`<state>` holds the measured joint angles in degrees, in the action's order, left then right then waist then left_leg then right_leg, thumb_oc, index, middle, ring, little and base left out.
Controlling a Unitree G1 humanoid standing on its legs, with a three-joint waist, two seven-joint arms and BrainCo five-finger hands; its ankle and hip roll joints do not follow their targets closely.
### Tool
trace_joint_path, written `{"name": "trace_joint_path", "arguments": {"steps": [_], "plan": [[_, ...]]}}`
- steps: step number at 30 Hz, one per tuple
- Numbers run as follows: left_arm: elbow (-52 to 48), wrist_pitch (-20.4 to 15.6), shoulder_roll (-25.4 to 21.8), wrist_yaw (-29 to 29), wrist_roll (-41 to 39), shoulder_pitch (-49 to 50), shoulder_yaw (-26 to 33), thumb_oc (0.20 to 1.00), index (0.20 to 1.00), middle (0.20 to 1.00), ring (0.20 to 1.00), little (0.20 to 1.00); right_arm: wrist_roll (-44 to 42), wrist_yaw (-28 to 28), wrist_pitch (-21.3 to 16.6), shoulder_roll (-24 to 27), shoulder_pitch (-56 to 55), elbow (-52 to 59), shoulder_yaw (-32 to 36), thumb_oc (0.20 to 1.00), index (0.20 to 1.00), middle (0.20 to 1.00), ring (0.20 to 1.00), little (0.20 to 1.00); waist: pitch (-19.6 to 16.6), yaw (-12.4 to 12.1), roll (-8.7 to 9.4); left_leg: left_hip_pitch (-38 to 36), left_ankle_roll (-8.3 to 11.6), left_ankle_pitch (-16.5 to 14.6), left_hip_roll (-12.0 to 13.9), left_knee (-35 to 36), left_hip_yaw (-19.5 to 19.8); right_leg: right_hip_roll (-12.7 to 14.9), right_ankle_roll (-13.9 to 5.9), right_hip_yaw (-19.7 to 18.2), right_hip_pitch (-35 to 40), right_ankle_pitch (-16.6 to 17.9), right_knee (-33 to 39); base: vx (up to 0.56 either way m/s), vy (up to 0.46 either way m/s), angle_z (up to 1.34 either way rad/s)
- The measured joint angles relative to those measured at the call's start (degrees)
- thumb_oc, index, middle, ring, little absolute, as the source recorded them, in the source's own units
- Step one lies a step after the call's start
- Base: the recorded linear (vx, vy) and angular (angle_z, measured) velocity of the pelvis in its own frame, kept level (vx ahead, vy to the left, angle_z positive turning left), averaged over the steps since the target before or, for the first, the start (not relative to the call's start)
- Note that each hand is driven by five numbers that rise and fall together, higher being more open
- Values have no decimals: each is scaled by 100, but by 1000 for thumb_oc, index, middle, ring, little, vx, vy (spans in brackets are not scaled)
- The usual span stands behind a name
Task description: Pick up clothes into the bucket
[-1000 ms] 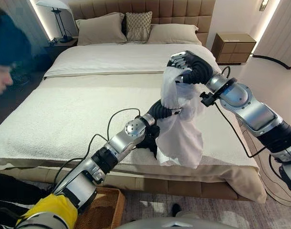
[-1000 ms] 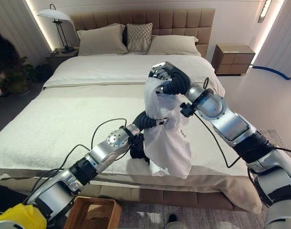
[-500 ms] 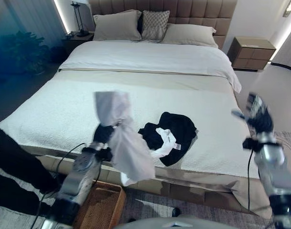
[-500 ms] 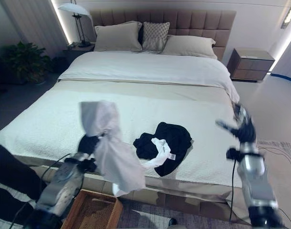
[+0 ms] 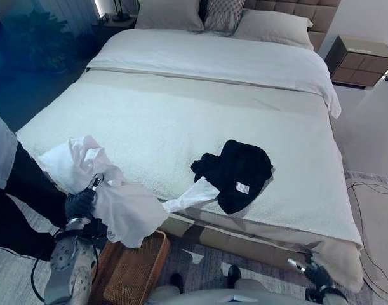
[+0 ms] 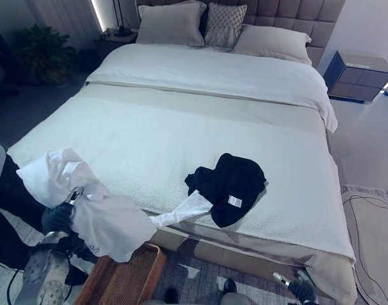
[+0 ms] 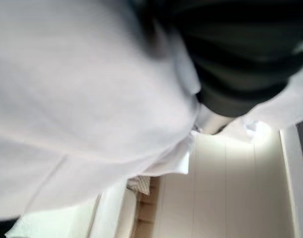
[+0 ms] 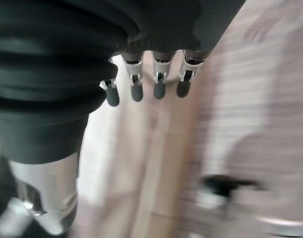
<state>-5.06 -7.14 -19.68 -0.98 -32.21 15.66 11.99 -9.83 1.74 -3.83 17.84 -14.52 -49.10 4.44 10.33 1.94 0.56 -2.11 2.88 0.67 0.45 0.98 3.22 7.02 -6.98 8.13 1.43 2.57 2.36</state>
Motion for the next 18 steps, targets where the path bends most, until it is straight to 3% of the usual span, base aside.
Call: {"name": "trace_joint_path", "arguments": {"steps": [7, 10, 18], "plan": [[849, -161, -358, -334, 424, -117, 59, 200, 200, 200, 200, 200, 635, 79, 19, 109, 520, -820, -222, 1000, 1000, 1000, 1000, 1000, 657, -211, -45, 805, 30, -38, -68, -646, 252, 110, 44, 174, -798, -274, -858, -117, 30, 19], [1541, -240, -781, -678, 1027, -350, 78, 200, 200, 200, 200, 200, 798, 151, 11, 228, 786, -829, -450, 1000, 1000, 1000, 1000, 1000, 957, -293, -17, 1303, 40, -92, -105, -966, 319, 183, 101, 177, -1414, -455, -1471, -83, 39, 11], [2644, -218, -830, -1570, 2082, -545, 240, 200, 200, 200, 200, 200, 871, 276, -57, 276, 1177, -680, -817, 1000, 1000, 1000, 1000, 1000, 1390, -463, 89, 1605, 39, -134, -42, -1130, 342, 168, 192, 169, -1787, -553, -1773, -18, 7, 2]]}}
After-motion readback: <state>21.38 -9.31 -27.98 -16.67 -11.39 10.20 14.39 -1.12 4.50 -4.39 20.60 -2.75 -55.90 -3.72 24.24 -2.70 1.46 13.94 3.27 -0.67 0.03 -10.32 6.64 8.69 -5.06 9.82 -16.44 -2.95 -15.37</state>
